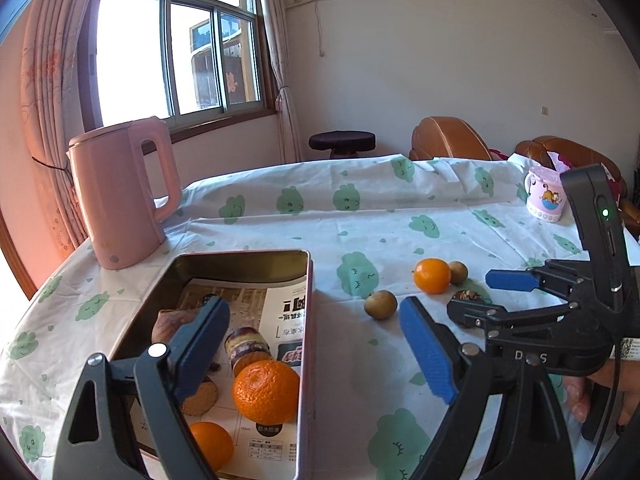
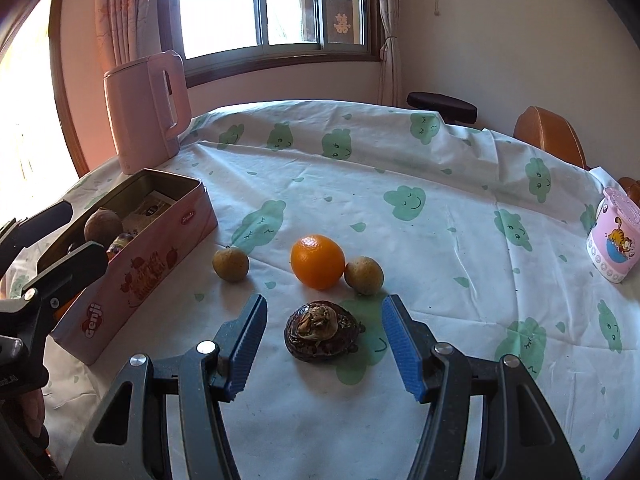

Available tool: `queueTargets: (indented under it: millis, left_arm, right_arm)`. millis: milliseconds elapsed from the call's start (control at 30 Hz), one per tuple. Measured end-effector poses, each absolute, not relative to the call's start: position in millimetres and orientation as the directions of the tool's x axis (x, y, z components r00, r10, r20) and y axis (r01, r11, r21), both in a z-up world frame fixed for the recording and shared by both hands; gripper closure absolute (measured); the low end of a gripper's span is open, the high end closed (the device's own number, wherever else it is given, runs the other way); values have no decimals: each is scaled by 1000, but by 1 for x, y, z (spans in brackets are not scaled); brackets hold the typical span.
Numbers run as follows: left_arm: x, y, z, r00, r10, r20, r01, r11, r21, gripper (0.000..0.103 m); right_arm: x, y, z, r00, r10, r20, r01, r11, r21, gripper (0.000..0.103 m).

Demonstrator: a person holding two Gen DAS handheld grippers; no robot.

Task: Organize fruits
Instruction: 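Move the right tool to a sprouted water chestnut while the left tool approaches a brown round fruit, then grasp the brown round fruit with the left tool while the right tool grasps the water chestnut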

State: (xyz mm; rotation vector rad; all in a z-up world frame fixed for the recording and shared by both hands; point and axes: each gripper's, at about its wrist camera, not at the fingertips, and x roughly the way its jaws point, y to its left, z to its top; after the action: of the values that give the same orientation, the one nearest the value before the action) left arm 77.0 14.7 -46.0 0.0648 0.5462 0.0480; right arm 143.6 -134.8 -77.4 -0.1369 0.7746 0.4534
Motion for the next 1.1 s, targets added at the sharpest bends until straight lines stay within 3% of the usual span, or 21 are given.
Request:
queueTargets:
  millis: [100,167,300,467,567,867,1100]
  left_arm:
    - [79,12,-48,851,59,-522,-19,997,81,14]
    - [81,9,-50,848,57,-527,-14,996,86,14]
    - [88,5,-53,835,33,-550,9,997,73,15]
    - [98,-10,-53,825,9,-566,51,995,91,24]
    - [113,-22,-58,801,1,-599,77,992,104,38]
    - [154,-47,-85,705,37,-709,99,984,149,47]
    - [172,-47,-97,649,58,-759,95,983,156,71]
  right_arm:
    - [151,-132,-83,586,352,-730,-452,890,66,44]
    - [153,-132,-86,573,350,-741,-451,890,71,59]
    - [153,-134,-84,567,368,-737,-455,886,92,59]
    - [145,-149,-75,641,328,-694,-407,912,55,60]
    - [145,-165,-72,686,269,-676,-354,935,12,60]
    - [147,-189,-69,696,290,-657,-328,942,69,59]
    - [149,-188,-70,689,304,-658,-333,939,86,59]
